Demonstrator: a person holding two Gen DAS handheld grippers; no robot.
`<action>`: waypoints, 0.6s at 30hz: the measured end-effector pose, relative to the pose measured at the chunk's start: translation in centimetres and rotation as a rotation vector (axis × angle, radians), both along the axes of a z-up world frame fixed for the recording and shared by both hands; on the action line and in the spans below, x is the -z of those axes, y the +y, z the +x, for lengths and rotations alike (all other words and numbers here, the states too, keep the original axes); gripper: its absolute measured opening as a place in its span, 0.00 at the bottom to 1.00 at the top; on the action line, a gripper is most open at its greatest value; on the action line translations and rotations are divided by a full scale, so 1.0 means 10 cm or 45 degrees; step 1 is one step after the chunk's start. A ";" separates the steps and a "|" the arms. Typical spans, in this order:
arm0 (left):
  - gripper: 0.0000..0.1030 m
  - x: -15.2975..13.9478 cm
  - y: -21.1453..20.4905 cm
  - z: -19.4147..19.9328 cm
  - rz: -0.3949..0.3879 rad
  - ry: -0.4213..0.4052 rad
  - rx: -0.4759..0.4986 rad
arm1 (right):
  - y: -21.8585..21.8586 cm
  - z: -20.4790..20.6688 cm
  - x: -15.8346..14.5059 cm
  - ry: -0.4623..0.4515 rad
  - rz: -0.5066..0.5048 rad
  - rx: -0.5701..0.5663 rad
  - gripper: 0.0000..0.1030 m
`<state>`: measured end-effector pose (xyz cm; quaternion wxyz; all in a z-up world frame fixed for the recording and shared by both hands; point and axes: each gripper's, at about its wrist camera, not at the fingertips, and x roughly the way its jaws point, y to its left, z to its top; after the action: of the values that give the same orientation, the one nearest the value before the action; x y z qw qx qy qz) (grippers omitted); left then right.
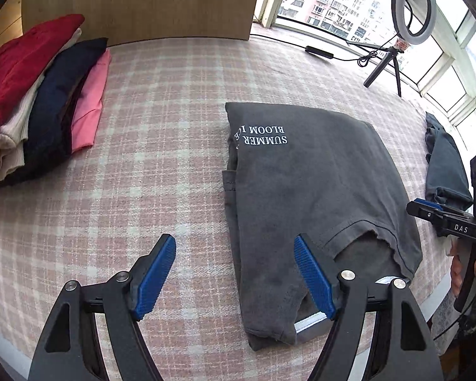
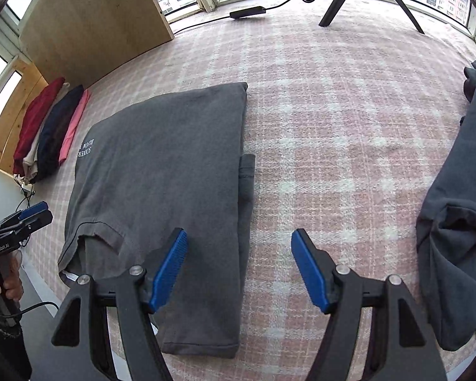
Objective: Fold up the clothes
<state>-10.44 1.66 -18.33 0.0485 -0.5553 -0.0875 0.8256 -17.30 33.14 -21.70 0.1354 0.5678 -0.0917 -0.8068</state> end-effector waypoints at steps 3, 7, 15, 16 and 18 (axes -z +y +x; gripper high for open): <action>0.73 0.07 -0.07 -0.03 0.050 -0.026 -0.043 | 0.06 -0.02 0.03 -0.010 -0.030 0.020 0.65; 0.73 0.19 0.08 -0.12 0.034 -0.061 -0.004 | 0.08 -0.07 0.09 -0.035 -0.059 0.035 0.65; 0.73 0.33 0.38 -0.28 -0.016 -0.093 0.063 | -0.11 -0.13 0.08 0.002 0.026 0.009 0.65; 0.73 0.35 0.40 -0.29 -0.023 -0.100 0.069 | -0.13 -0.13 0.08 0.003 0.040 0.009 0.65; 0.73 0.37 0.44 -0.32 -0.032 -0.110 0.076 | -0.17 -0.14 0.11 -0.001 0.068 0.011 0.65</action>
<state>-13.62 6.06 -22.04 0.0624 -0.5932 -0.0623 0.8002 -18.66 31.48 -22.82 0.1168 0.5712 -0.0728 -0.8092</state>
